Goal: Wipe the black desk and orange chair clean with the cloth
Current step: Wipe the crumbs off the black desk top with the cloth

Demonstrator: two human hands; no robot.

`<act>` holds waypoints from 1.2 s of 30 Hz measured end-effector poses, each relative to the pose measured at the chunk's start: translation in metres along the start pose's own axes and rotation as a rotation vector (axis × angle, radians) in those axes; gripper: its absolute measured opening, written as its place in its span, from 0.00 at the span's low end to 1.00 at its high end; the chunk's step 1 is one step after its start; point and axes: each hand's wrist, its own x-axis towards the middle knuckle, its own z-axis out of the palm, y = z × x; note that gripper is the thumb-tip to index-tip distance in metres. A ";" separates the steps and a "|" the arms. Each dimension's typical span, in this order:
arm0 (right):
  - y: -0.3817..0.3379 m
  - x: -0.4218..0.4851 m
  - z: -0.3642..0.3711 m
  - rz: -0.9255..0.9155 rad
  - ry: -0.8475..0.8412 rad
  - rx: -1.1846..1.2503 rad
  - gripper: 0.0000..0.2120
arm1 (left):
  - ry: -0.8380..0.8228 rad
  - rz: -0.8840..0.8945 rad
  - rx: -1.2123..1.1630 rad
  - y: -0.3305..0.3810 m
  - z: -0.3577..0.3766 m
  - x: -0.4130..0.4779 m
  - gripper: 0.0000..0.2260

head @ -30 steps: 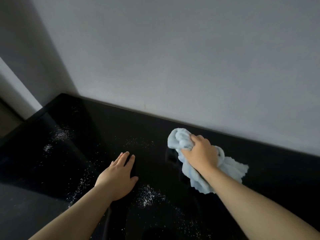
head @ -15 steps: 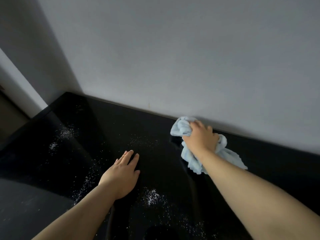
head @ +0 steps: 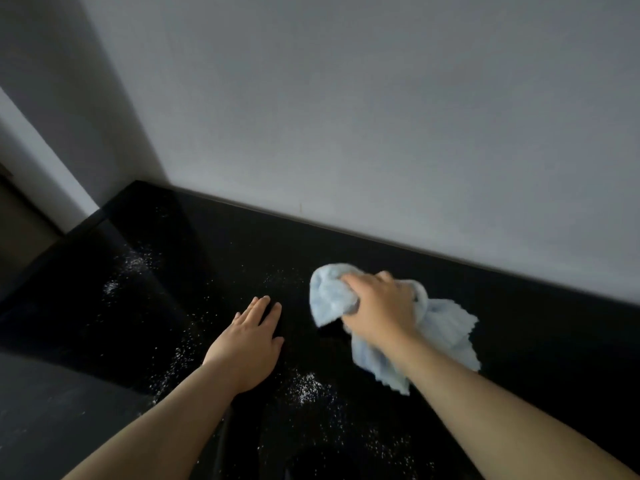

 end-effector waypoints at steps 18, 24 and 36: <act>0.023 -0.115 -0.032 -0.174 -0.254 0.215 0.17 | -0.031 -0.035 -0.061 0.017 0.017 -0.034 0.24; 0.034 -0.121 -0.058 0.247 -0.115 -0.043 0.22 | -0.028 -0.068 -0.132 0.024 0.025 -0.060 0.25; 0.057 -0.169 -0.059 0.449 -0.063 -0.034 0.21 | -0.005 -0.075 -0.184 0.029 0.045 -0.100 0.25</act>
